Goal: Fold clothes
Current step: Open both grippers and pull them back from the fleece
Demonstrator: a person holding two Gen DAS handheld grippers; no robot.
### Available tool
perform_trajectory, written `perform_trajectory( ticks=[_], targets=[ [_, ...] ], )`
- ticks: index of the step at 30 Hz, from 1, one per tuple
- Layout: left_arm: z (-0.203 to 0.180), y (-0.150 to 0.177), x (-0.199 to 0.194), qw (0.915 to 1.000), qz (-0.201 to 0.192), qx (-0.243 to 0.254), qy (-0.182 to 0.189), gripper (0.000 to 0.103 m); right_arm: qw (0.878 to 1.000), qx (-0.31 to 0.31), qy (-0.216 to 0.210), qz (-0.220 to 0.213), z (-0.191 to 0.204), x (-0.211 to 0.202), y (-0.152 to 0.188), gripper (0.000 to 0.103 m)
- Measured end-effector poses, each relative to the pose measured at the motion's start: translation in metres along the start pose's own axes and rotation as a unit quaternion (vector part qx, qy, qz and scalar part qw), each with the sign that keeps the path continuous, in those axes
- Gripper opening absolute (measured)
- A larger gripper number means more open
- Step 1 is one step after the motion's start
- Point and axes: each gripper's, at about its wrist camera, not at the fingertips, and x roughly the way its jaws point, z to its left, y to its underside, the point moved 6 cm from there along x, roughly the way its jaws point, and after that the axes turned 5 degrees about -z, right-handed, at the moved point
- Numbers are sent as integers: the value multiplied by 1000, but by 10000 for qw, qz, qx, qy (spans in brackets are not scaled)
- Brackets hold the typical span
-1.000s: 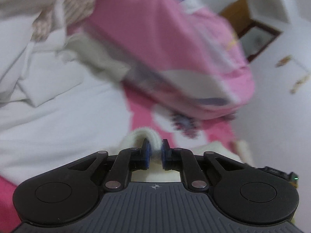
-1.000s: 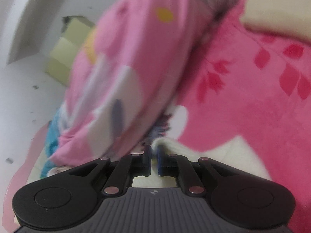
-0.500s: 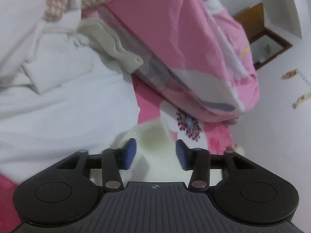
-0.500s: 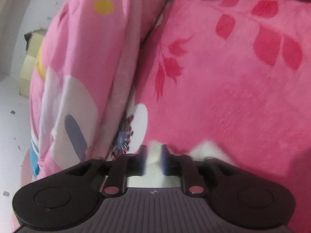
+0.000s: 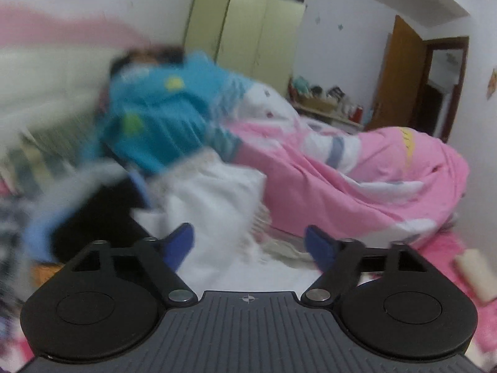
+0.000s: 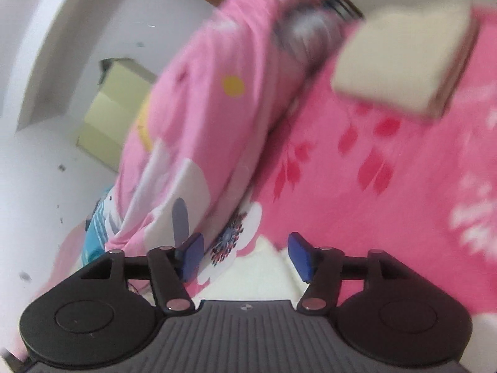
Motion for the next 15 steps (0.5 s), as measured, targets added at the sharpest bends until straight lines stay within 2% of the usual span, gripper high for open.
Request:
perform_trajectory(
  ticks=[2, 4, 6, 7, 9, 12, 15],
  targets=[
    [-5, 20, -6, 9997, 153, 158, 72, 94, 9974, -515, 251, -437, 6, -40, -9, 67],
    [-16, 57, -1, 9982, 431, 216, 368, 95, 9889, -979, 671, -897, 12, -81, -21, 71],
    [-30, 99, 12, 9942, 774, 141, 735, 95, 9720, -1501, 1229, -1324, 19, -125, -34, 79],
    [-36, 121, 19, 9911, 952, 57, 930, 95, 9577, -1872, 1591, -1498, 24, -146, -41, 83],
    [-49, 158, 33, 9854, 1204, -93, 1203, 95, 9446, -2307, 1911, -1340, 29, -145, -27, 101],
    [-67, 191, 46, 9821, 1264, -110, 1393, 95, 9279, -2829, 2240, -944, 33, -128, 1, 103],
    [-84, 205, 51, 9803, 1189, -21, 1577, 98, 9058, -3335, 2555, -542, 38, -112, 29, 103]
  ],
)
